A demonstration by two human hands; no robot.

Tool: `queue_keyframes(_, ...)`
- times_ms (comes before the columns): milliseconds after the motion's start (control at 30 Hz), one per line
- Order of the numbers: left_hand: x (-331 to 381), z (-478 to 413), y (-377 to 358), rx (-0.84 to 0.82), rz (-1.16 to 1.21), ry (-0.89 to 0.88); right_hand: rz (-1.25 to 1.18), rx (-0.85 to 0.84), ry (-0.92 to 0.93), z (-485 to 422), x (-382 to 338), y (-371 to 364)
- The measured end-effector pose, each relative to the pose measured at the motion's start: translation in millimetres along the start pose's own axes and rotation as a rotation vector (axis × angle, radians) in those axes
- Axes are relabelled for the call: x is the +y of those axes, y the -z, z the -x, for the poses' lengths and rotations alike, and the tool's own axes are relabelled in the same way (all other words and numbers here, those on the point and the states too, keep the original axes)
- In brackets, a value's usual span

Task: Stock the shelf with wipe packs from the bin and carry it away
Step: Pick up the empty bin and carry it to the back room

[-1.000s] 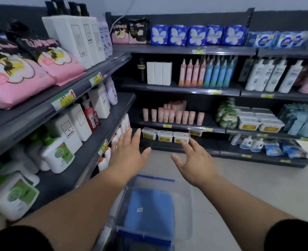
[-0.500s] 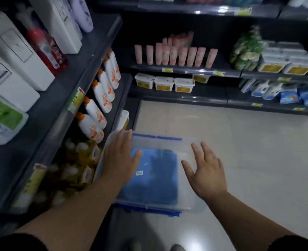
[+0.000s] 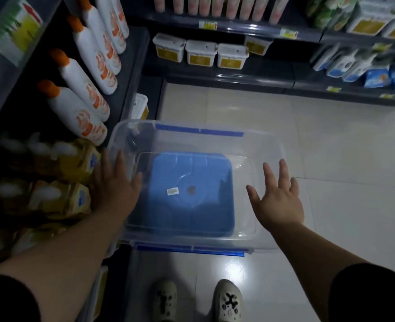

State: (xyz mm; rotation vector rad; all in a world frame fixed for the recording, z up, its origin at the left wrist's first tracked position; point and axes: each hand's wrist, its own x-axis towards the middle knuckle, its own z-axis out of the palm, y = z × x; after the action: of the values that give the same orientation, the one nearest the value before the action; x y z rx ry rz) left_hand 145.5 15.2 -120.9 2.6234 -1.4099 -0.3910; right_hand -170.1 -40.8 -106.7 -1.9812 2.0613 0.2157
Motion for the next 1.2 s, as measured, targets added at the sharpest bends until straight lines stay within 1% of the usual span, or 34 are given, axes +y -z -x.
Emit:
queue_keyframes(100, 1.1, -3.8, 3.3, -0.061, -0.014, 0.075, -0.047, 0.056, -0.026, -3.1, -0.3, -2.9)
queue_keyframes(167, -0.4, -8.4, 8.0, -0.110, -0.028, 0.124, -0.090, 0.089, -0.078, -6.2, 1.6, -2.4)
queue_keyframes(300, 2.3, -10.1, 16.2, -0.153, -0.086, 0.149, -0.134, 0.062, -0.152, -7.4, 6.4, -1.6)
queue_keyframes(400, 21.8, -3.6, 31.4, -0.120, -0.086, 0.116, -0.179, 0.086, -0.175, -2.6, 14.8, 15.9)
queue_keyframes(500, 45.2, -1.8, 61.0, -0.042, 0.020, 0.063, -0.299, 0.118, -0.230, 2.9, 30.0, 52.7)
queue_keyframes(600, 73.1, -2.5, 102.9, 0.015, 0.136, -0.031, -0.374, 0.163, -0.261, 13.8, 50.6, 105.8)
queue_keyframes(733, 128.5, 3.1, 170.5, 0.090, 0.226, -0.176, -0.454, 0.244, -0.292, 35.0, 87.6, 191.7)
queue_keyframes(900, 222.8, 15.0, 254.0, 0.106, 0.269, -0.357, -0.535, 0.444, -0.327, 66.1, 155.7, 298.3)
queue_keyframes(1000, 284.0, 27.4, 293.4, 0.111, 0.320, -0.487, -0.538, 0.503, -0.358, 90.2, 205.2, 349.7)
queue_keyframes(1133, 367.3, 52.1, 321.6, 0.185, 0.358, -0.668, -0.567, 0.584, -0.413, 128.7, 271.1, 399.9)
queue_keyframes(1200, 410.3, 72.8, 332.2, 0.179, 0.401, -0.701, -0.580, 0.635, -0.453, 147.7, 302.0, 419.0)
